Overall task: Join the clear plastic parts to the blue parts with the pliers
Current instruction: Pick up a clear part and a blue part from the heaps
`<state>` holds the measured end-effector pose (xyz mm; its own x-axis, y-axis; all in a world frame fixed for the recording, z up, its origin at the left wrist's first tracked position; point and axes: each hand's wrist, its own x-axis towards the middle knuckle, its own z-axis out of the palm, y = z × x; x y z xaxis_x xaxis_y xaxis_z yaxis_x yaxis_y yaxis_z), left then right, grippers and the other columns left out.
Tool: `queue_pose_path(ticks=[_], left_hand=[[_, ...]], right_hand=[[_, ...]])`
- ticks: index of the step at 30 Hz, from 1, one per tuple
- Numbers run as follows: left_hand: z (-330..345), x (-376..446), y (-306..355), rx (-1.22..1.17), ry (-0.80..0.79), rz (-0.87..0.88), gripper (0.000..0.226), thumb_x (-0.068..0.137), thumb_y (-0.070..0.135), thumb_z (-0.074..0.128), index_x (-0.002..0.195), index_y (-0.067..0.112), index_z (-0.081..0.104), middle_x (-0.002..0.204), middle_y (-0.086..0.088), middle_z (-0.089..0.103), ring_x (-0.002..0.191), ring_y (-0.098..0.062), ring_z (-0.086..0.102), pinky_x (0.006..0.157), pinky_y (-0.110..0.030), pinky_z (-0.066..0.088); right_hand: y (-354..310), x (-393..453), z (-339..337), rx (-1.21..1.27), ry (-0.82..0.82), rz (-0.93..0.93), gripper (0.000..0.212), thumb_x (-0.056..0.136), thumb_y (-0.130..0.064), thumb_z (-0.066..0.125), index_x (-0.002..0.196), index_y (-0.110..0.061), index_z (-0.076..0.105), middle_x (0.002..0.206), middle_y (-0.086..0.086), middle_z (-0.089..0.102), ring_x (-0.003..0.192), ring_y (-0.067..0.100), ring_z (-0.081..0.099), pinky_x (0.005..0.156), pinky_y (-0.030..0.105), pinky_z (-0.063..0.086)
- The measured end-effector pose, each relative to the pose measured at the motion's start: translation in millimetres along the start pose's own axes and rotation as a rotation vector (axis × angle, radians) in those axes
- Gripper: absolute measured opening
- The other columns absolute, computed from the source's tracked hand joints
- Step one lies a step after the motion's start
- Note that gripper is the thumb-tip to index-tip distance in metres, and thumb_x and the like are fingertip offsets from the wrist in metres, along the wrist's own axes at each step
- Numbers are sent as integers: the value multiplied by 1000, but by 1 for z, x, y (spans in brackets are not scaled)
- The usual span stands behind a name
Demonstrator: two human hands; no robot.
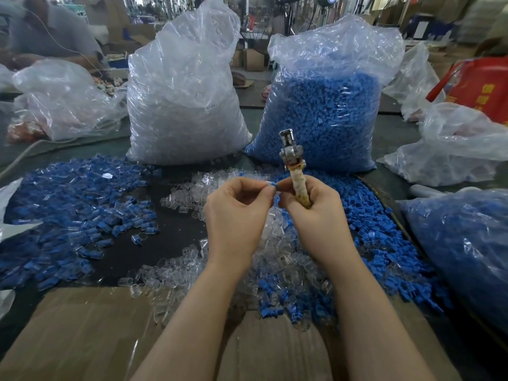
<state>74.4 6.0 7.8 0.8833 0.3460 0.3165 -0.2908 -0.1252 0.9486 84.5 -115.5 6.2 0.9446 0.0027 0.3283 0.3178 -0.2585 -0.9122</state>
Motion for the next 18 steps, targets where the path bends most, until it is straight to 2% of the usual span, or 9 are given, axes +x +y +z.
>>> queue_pose_path(ticks=[2, 5, 8, 11, 14, 18], left_hand=[[-2, 2, -1, -35, 2, -27, 15, 83, 7, 77, 77, 19, 71, 72, 2, 74, 70, -13, 72, 69, -27, 59], [-5, 5, -2, -107, 7, -59, 14, 83, 4, 75, 79, 15, 70, 72, -1, 74, 69, -15, 73, 67, -21, 57], [-6, 7, -1, -172, 15, -79, 14, 84, 0, 73, 79, 13, 69, 69, -1, 73, 66, -15, 72, 64, -17, 54], [-7, 7, -1, -191, 7, -65, 13, 85, -1, 72, 80, 11, 68, 69, -1, 73, 64, -13, 71, 63, -16, 54], [-7, 7, -1, -198, -8, -48, 15, 85, -2, 71, 79, 12, 68, 68, 2, 72, 65, -12, 70, 64, -17, 54], [-8, 8, -2, -214, -19, -44, 14, 85, -4, 70, 81, 10, 68, 67, 4, 72, 64, -11, 70, 64, -16, 54]], right_hand=[[1, 1, -5, 1, -45, 38, 17, 93, -15, 62, 88, -31, 67, 84, 11, 68, 83, 35, 63, 74, 45, 54], [6, 1, -17, -88, -118, 87, 13, 90, -17, 64, 88, -29, 68, 85, 9, 69, 83, 27, 63, 77, 44, 56], [10, 0, -27, -161, -204, 137, 11, 90, -16, 64, 90, -27, 67, 86, 9, 68, 82, 28, 62, 76, 47, 54], [10, 0, -30, -209, -295, 153, 8, 90, -15, 66, 92, -23, 67, 82, -5, 66, 75, 12, 61, 74, 38, 51], [9, 0, -29, -242, -343, 157, 7, 89, -17, 67, 95, -21, 66, 84, -9, 65, 81, 19, 62, 79, 43, 52], [7, -1, -27, -235, -367, 153, 9, 89, -15, 66, 94, -23, 65, 84, -6, 64, 81, 24, 62, 74, 39, 51]])
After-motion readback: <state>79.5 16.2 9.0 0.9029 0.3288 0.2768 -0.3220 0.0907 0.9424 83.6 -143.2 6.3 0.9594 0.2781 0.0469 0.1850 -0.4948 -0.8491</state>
